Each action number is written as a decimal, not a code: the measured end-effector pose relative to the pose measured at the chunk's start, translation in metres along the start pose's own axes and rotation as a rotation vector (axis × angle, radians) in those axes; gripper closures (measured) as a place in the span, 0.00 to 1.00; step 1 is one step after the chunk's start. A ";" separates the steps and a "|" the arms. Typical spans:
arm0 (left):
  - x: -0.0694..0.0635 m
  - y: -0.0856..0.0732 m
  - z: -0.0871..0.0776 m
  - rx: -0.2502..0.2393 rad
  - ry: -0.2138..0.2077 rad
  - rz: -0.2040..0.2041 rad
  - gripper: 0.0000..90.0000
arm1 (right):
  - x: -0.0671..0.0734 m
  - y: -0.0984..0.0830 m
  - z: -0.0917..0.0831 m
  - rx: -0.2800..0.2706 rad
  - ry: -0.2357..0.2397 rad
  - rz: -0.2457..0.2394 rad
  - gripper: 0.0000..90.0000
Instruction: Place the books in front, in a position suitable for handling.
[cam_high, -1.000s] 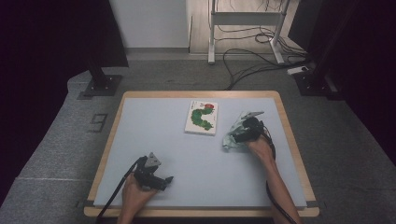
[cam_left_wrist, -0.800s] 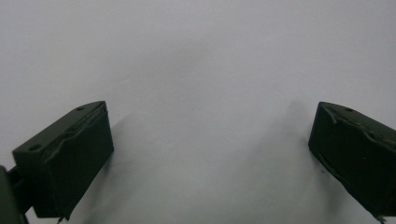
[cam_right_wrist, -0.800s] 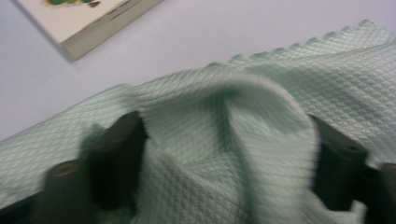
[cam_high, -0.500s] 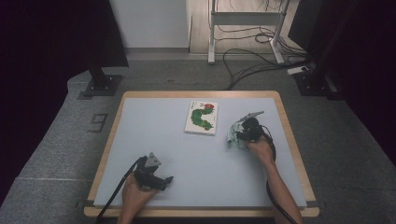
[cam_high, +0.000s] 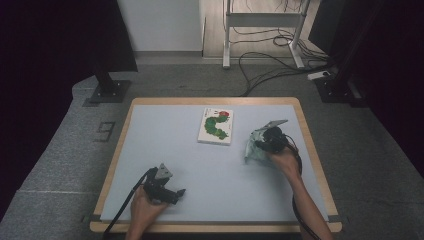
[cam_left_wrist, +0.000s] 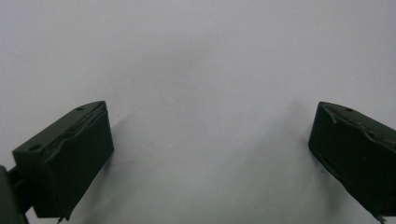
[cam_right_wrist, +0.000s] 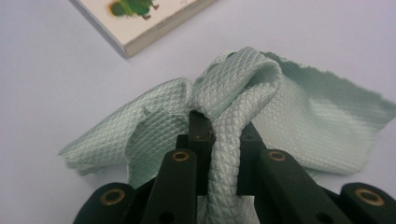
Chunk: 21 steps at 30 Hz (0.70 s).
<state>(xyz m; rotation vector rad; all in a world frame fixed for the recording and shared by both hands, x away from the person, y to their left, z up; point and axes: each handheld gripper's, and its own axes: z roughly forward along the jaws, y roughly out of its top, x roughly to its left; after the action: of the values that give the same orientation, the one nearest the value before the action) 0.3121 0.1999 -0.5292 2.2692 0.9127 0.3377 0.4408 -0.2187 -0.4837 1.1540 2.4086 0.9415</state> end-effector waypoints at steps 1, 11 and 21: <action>0.000 0.000 0.000 0.000 0.000 0.000 0.00 | 0.000 0.000 -0.003 -0.007 -0.001 -0.003 0.89; 0.000 0.000 0.000 0.000 0.000 0.001 0.00 | 0.004 -0.006 -0.047 -0.054 -0.009 -0.011 0.89; 0.000 0.000 0.000 0.000 0.000 0.001 0.00 | 0.010 -0.020 -0.090 -0.090 -0.005 0.012 0.89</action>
<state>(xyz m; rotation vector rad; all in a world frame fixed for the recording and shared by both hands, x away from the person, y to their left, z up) 0.3122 0.1999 -0.5292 2.2700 0.9123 0.3380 0.3754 -0.2587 -0.4310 1.1378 2.3325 1.0381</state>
